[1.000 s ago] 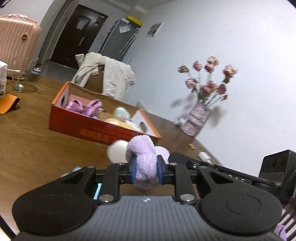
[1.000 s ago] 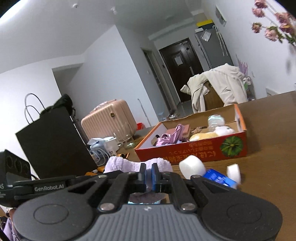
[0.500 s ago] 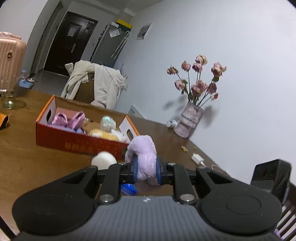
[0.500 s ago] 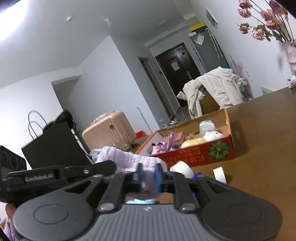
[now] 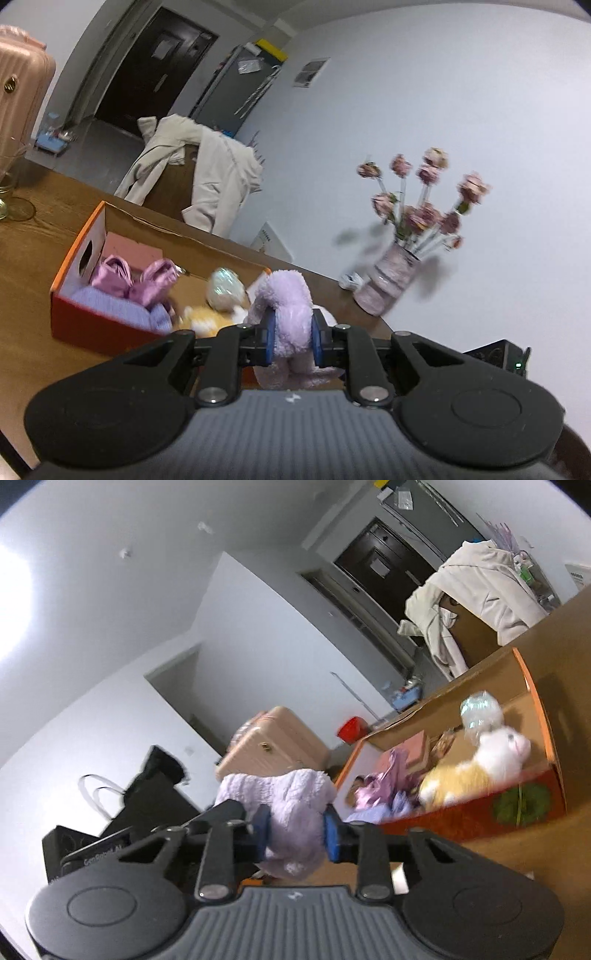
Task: Organize soft objects
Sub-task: 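Lift the lilac towel with both grippers and carry it into the red box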
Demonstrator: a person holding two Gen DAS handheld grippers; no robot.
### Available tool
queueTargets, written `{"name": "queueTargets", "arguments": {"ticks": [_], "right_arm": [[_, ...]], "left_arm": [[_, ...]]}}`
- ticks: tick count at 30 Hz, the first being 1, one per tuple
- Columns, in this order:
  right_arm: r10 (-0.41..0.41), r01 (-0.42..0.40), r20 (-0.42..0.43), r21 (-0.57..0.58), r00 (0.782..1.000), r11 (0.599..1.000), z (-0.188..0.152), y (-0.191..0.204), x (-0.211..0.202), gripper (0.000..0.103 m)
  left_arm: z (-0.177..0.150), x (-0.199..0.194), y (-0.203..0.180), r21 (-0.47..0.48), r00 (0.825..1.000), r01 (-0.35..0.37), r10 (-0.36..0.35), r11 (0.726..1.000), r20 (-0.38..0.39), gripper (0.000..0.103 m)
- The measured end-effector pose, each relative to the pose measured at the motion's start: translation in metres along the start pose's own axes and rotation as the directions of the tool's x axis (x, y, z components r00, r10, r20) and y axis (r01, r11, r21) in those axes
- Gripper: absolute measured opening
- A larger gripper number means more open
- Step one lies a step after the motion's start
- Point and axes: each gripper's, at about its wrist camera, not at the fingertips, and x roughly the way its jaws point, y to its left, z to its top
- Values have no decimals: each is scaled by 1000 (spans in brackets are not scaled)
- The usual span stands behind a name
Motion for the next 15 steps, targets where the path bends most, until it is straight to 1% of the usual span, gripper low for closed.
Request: {"name": "queueTargets", "arguments": {"ticks": [2, 3, 4, 6, 8, 10, 11, 13, 14, 15], "right_arm": [[-57, 56, -25, -17, 998, 998, 23, -5, 21, 25], [-93, 91, -36, -45, 995, 995, 37, -7, 35, 25], [-119, 116, -46, -73, 992, 991, 49, -10, 49, 24], [-180, 171, -83, -106, 980, 980, 76, -26, 83, 24], [-226, 217, -124, -84, 966, 973, 96, -50, 116, 24], [-258, 249, -183, -74, 949, 966, 108, -74, 144, 24], [-278, 271, -201, -62, 939, 960, 112, -88, 155, 24], [-300, 307, -260, -15, 918, 952, 117, -116, 174, 24], [-319, 330, -278, -6, 906, 944, 117, -126, 178, 24], [-356, 369, -294, -12, 887, 930, 118, -133, 181, 24]], "left_arm": [[17, 27, 11, -2, 1000, -25, 25, 1000, -15, 19], [29, 46, 19, -5, 998, -55, 55, 998, -28, 19], [39, 63, 26, -12, 997, -71, 70, 997, -45, 19], [59, 100, 43, -24, 990, -119, 117, 993, -78, 19], [71, 136, 62, -37, 982, -155, 150, 987, -119, 19], [77, 169, 79, -24, 966, -208, 202, 978, -159, 19], [77, 188, 87, -7, 957, -227, 222, 974, -188, 19], [73, 212, 98, -1, 935, -272, 264, 962, -236, 19], [70, 225, 101, 14, 922, -285, 278, 959, -269, 19], [67, 236, 102, 28, 909, -295, 289, 955, -301, 20]]}}
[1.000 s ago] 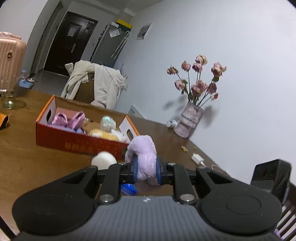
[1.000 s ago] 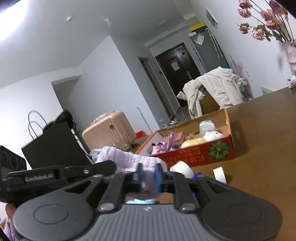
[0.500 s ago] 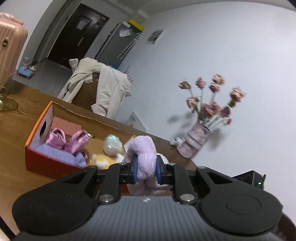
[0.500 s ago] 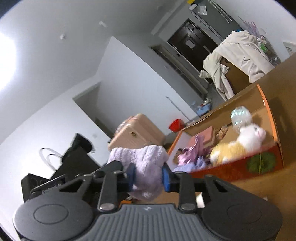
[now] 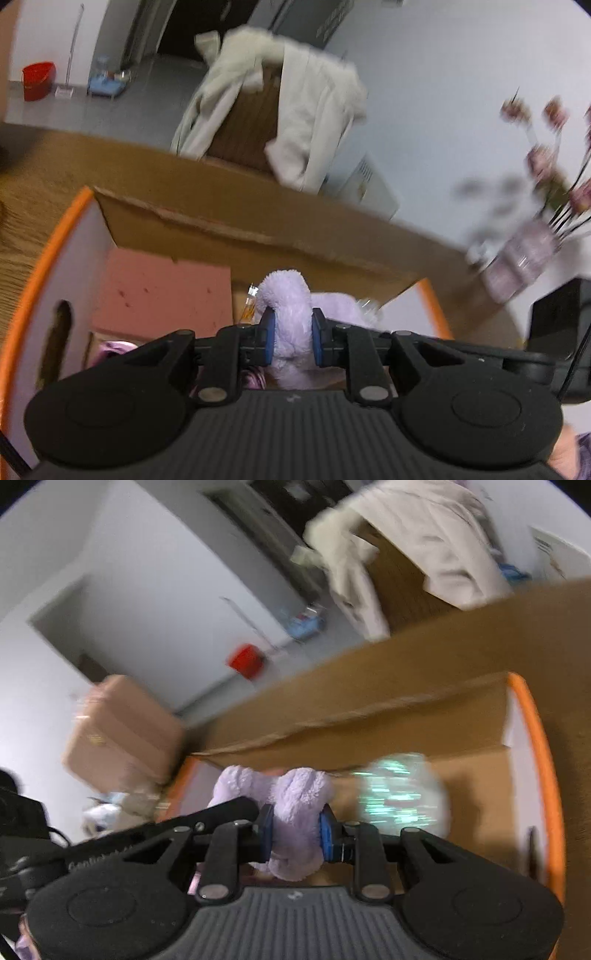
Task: Organize soft objects
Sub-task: 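Lift the lilac towel with both grippers and carry it into the red box, then open both grippers and move them back toward the light-blue plush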
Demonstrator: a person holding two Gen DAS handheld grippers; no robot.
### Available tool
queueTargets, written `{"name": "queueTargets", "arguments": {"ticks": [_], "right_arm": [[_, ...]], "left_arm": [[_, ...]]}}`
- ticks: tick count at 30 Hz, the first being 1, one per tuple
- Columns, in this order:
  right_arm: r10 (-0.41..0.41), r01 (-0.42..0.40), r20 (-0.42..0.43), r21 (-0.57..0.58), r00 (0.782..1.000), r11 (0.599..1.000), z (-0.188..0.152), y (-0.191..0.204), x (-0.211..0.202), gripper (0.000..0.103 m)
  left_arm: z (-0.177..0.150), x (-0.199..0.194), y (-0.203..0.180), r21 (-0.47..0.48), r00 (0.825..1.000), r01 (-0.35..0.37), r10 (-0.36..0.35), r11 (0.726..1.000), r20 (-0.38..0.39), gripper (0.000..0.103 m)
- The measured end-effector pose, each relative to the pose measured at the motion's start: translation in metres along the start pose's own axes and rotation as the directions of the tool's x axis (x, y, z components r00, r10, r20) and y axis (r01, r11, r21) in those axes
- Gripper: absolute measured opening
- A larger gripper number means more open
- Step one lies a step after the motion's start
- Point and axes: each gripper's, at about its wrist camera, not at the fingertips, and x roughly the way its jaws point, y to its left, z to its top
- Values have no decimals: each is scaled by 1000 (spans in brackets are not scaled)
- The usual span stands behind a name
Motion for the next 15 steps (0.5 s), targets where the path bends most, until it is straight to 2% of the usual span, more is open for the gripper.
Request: {"name": "queueTargets", "arguments": {"ticks": [1, 2, 4, 5, 7, 8, 10, 11, 15], "right_arm": [[-33, 33, -14, -7, 999, 999, 1, 0, 3, 24], [-98, 98, -4, -67, 995, 993, 1, 6, 3, 24], [-282, 289, 63, -204, 957, 935, -1, 24, 4, 24], [-318, 326, 70, -227, 945, 918, -3, 28, 5, 24], [-369, 375, 75, -251, 926, 892, -2, 30, 8, 25], [-383, 389, 74, -247, 921, 888, -1, 29, 9, 25], [-375, 381, 70, -223, 924, 897, -1, 25, 8, 29], [-371, 377, 69, -212, 926, 902, -1, 25, 7, 32], [-293, 303, 83, -184, 953, 935, -5, 29, -12, 37]], "left_arm": [[-1, 8, -3, 11, 1000, -7, 7, 1000, -19, 20], [-1, 16, -6, 31, 999, -25, 26, 999, -28, 22], [0, 27, -12, 59, 997, -59, 62, 996, -49, 23], [-1, 29, -13, 73, 996, -70, 74, 995, -47, 24], [-3, 34, -15, 89, 994, -95, 99, 991, -52, 32], [-4, 34, -15, 87, 992, -107, 112, 990, -54, 35], [-5, 30, -13, 73, 992, -117, 121, 990, -47, 47], [-5, 27, -13, 67, 991, -122, 125, 990, -41, 50], [-3, -7, -21, 85, 994, -112, 112, 990, 4, 55]]}}
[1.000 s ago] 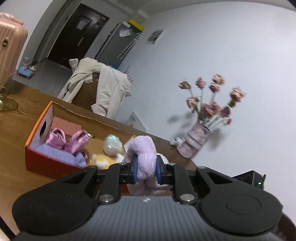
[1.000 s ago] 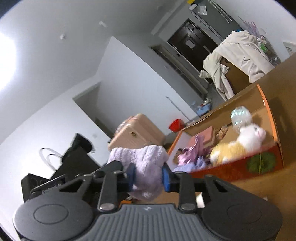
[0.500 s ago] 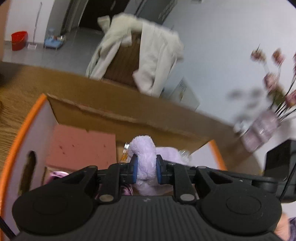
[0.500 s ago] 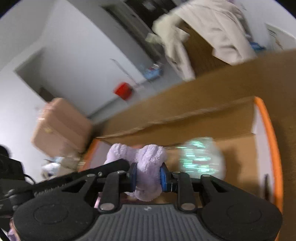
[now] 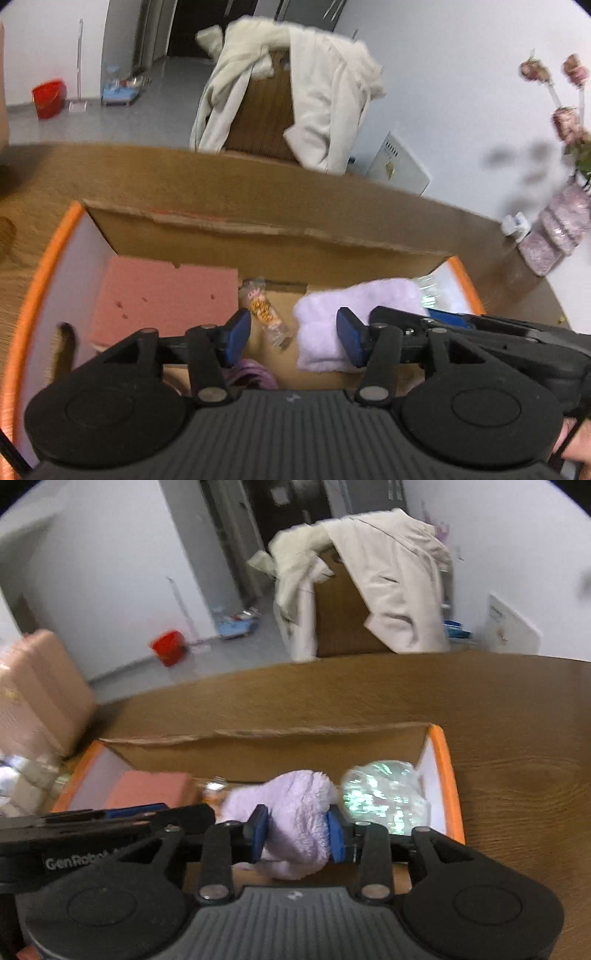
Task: Organize soft objects
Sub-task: 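Open both grippers and move them back toward the light-blue plush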
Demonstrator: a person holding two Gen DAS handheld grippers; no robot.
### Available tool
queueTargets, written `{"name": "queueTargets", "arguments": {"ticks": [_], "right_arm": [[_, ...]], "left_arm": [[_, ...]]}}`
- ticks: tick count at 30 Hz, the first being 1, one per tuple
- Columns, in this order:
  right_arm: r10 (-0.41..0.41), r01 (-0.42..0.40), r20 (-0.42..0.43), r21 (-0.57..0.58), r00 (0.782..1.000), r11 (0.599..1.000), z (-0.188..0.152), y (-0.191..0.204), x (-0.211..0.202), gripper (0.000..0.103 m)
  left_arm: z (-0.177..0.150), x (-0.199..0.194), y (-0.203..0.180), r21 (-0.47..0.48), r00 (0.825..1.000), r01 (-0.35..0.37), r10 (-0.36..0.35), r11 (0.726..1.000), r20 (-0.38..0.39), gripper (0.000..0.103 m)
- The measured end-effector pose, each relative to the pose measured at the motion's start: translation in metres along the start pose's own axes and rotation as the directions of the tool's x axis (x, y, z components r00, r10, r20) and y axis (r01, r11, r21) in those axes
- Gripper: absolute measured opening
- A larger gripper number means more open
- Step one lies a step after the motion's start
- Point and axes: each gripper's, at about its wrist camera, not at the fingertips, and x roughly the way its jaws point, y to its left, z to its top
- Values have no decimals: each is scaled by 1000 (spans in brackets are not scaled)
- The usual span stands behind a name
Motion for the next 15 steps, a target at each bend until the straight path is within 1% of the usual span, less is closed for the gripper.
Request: {"name": "queueTargets", "arguments": {"ticks": [2, 4, 6, 7, 9, 10, 13, 15], "right_arm": [[16, -16, 34, 4, 999, 1000, 1, 1, -22, 38], [33, -33, 86, -2, 996, 999, 6, 4, -53, 38], [51, -50, 124, -6, 991, 999, 10, 7, -86, 38], [55, -54, 144, -12, 988, 998, 10, 8, -104, 38], [52, -44, 181, -48, 982, 998, 7, 14, -142, 40], [49, -36, 198, -71, 979, 997, 3, 18, -160, 43], [47, -18, 236, -122, 971, 992, -13, 24, -209, 52], [67, -31, 245, -146, 967, 989, -24, 28, -235, 54]], "left_arm": [[3, -28, -5, 30, 999, 13, -14, 999, 31, 58], [3, -60, -11, 66, 997, 10, -15, 998, 77, 60], [0, -94, -19, 118, 993, 11, -25, 993, 116, 62], [-2, -110, -23, 135, 990, 8, -26, 991, 135, 66], [-10, -149, -29, 178, 983, -2, -31, 984, 182, 69], [-14, -165, -31, 191, 979, -8, -31, 982, 200, 72], [-33, -211, -37, 235, 968, -24, -36, 972, 250, 77], [-49, -239, -42, 273, 958, -51, -30, 961, 284, 80]]}}
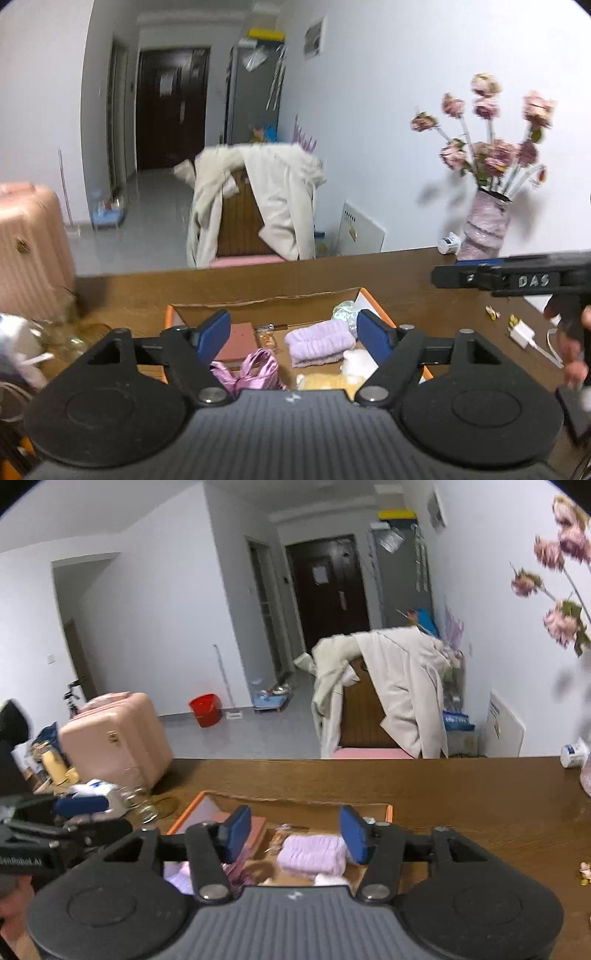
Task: Organize soft objects
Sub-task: 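Open both grippers and move them back toward the light-blue plush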
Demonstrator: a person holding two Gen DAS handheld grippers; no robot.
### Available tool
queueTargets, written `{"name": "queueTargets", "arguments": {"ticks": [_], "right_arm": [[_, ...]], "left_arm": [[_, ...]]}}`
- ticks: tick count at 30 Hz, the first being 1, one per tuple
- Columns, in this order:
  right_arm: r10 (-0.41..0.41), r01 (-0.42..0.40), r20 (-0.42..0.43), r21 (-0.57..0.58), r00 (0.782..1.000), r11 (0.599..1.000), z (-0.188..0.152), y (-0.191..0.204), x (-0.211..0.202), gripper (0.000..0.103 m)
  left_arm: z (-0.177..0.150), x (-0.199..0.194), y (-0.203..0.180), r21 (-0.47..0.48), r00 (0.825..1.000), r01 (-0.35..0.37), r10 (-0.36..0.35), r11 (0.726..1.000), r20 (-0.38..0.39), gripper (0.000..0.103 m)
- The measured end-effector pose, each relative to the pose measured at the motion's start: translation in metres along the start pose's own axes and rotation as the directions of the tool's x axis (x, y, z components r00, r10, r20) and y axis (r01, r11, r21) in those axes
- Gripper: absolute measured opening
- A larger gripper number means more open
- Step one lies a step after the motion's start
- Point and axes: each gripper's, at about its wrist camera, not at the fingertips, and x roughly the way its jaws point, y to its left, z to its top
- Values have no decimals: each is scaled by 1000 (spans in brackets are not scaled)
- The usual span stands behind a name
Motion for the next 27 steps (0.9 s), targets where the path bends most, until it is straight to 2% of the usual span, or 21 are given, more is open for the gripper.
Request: {"name": "queueTargets", "arguments": {"ticks": [3, 5, 9, 10, 11, 13, 17, 19, 21, 23, 27], "right_arm": [[18, -18, 23, -29, 1000, 999, -13, 11, -39, 57], [29, -27, 61, -42, 998, 999, -29, 20, -66, 63], [56, -45, 156, -76, 986, 996, -86, 40, -117, 67], [67, -52, 177, -89, 982, 995, -105, 45, -127, 70], [69, -51, 190, -98, 979, 994, -121, 50, -135, 75], [67, -44, 210, -112, 975, 993, -157, 59, -146, 76], [72, -55, 190, -95, 979, 994, -227, 77, -162, 78], [72, -59, 163, -80, 984, 995, -256, 82, -167, 78], [76, -70, 130, -56, 989, 996, -276, 86, -170, 78], [99, -95, 99, -46, 990, 994, -283, 89, -169, 78], [83, -77, 103, -66, 991, 995, -283, 99, -166, 78]], "left_arm": [[-15, -37, -9, 32, 999, -24, 23, 999, 23, 81], [-32, -62, -14, 36, 998, -43, 41, 998, 50, 82], [-92, -112, -29, 56, 984, -97, 87, 994, 158, 89], [-109, -123, -33, 58, 980, -103, 92, 993, 178, 90], [-129, -133, -38, 54, 976, -107, 95, 993, 194, 91], [-162, -149, -43, 41, 972, -108, 97, 993, 212, 97], [-227, -178, -47, -53, 976, -97, 105, 994, 193, 99], [-249, -185, -47, -91, 980, -101, 114, 991, 160, 99], [-261, -188, -48, -79, 983, -133, 141, 988, 120, 99], [-267, -189, -47, -65, 982, -151, 157, 986, 108, 99], [-263, -177, -37, -113, 984, -142, 152, 983, 90, 98]]}}
